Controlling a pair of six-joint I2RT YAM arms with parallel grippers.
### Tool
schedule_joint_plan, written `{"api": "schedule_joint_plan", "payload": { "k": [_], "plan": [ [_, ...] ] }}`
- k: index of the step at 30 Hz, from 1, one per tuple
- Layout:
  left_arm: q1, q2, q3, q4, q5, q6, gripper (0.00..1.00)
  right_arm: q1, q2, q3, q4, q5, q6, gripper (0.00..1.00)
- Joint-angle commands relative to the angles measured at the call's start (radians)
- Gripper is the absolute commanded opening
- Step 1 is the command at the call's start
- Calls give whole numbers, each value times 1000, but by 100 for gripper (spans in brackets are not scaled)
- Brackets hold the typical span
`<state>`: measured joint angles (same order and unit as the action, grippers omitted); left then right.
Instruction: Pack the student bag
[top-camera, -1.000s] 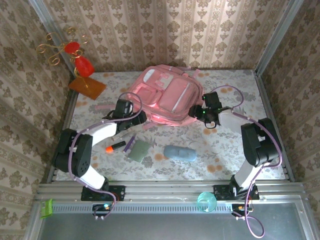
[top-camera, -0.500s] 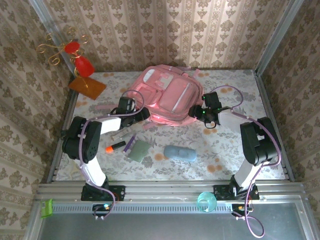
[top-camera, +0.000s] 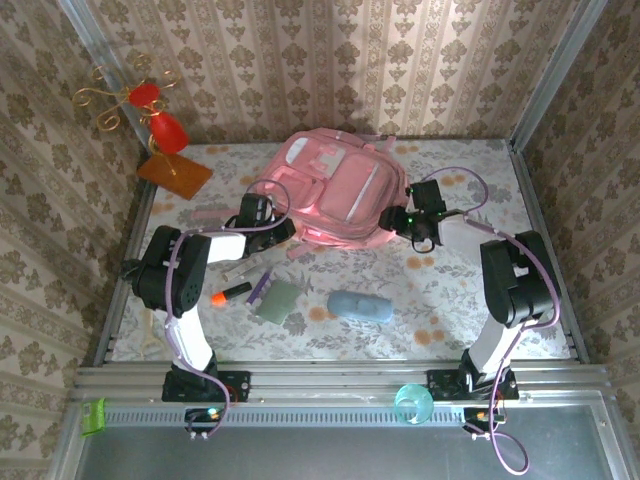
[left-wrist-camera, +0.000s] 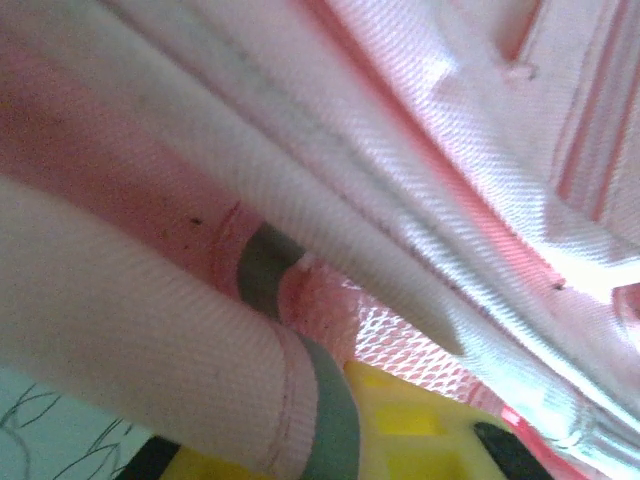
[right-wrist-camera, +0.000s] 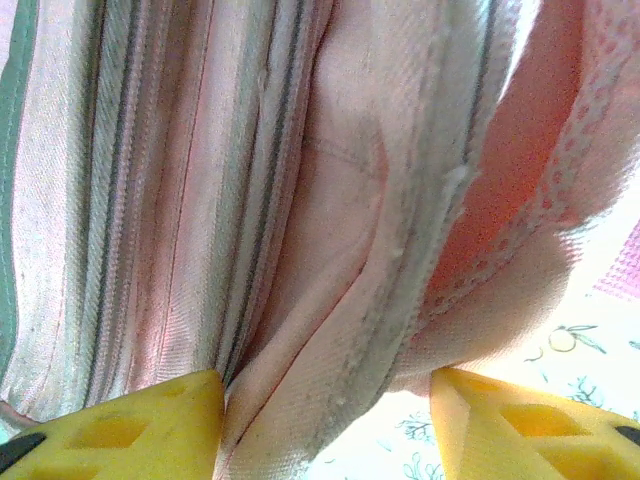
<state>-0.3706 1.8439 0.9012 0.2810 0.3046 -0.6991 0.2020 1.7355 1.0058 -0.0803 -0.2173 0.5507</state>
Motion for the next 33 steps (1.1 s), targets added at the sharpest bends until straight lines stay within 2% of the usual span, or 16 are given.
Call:
{"api": "schedule_joint_plan", "payload": {
  "k": [1,8,12,16,20,21,26,29,33],
  "plan": [
    [0,-36,-29,45,33,-46,2,-10,-45,20,-57,16,-65,60],
    [-41,-150,-37,52,77,-180,0,51,-263,-94,-55,14,-147,62],
    [-72,-191,-6,-4,94,-208,0,187,-393,-179,10,1,-213,63],
    [-79,-220,18,-29,105,-219,0,351,-426,-255,138,28,-232,64],
    [-111,-235,42,-65,106,-207,0,512,-351,-292,301,173,-229,60],
    [-113,-236,46,-67,108,-205,0,541,-293,-294,344,217,-231,59],
    [-114,-248,64,-94,112,-191,0,602,-93,-243,505,339,-230,52],
    [-115,-250,75,-105,122,-185,0,638,17,-210,593,465,-250,47],
    [-114,-254,77,-111,127,-180,0,639,106,-183,655,539,-245,47]
  ]
}}
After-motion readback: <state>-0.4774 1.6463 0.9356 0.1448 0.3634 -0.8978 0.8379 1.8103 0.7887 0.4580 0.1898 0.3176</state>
